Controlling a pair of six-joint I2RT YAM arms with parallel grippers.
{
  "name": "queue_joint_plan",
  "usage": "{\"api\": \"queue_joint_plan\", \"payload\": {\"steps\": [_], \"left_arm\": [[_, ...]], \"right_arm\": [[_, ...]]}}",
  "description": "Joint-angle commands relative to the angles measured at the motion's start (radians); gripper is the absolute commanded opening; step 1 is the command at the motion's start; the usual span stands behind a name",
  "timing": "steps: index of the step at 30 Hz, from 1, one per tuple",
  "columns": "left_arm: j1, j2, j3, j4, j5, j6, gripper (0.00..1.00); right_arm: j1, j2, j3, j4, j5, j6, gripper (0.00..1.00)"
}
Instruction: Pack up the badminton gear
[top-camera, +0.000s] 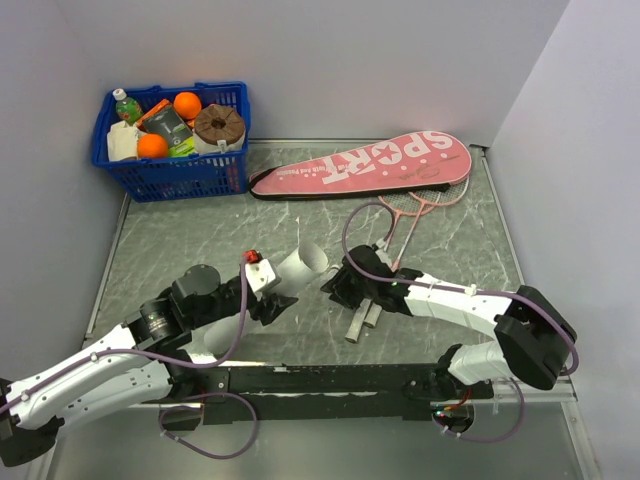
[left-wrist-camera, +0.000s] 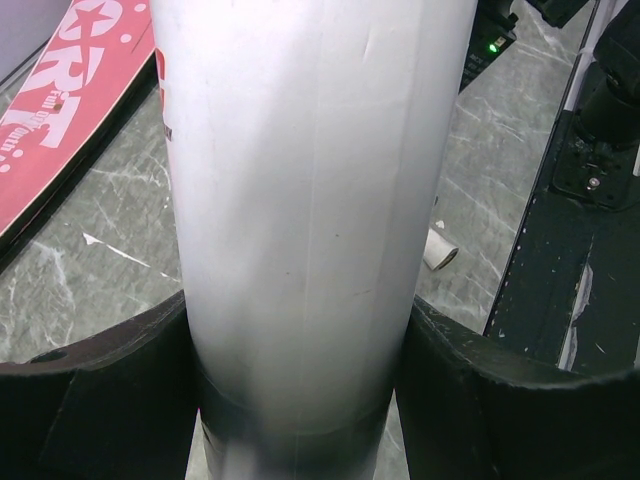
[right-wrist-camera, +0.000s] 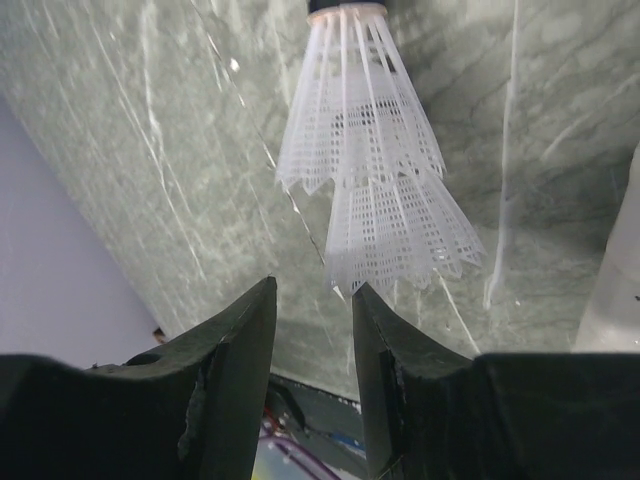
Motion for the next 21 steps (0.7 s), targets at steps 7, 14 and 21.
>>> {"api": "queue_joint_plan", "payload": {"steps": [7, 14, 21], "left_arm": [[-0.006, 0.004, 0.0, 0.079, 0.007, -0.012, 0.01], [-0.006, 0.014, -0.002, 0.079, 0.003, -0.012, 0.01], [-0.008, 0.029, 0.0, 0.077, 0.003, -0.012, 0.01]], "right_arm": [[-0.004, -0.003, 0.046, -0.093, 0.165, -0.029, 0.43], [-0.01, -0.003, 0.027, -0.1, 0.216, -0.037, 0.36], [-0.056, 0.005, 0.018, -0.087, 0.283, -0.089, 0.18]]}}
